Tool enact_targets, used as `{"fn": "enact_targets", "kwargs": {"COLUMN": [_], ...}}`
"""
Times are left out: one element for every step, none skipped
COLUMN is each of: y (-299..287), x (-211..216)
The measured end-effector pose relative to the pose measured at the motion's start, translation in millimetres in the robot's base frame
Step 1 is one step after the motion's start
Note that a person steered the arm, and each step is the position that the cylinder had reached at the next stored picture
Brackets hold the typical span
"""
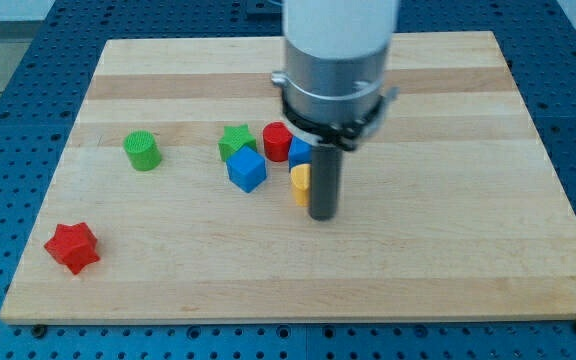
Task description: Push the red star into the group of blocks
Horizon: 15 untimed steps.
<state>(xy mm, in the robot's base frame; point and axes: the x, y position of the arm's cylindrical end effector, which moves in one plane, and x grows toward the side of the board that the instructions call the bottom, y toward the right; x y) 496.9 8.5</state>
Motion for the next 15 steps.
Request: {"fn": "enact_targets", "kwargs": {"y": [-30, -43, -104, -192, -292, -312, -278, -240, -199, -151, -120, -119, -98, -63, -51], "x": [-36, -8, 34, 78, 98, 82, 61, 41, 25, 7, 17, 58, 50, 20, -31]}}
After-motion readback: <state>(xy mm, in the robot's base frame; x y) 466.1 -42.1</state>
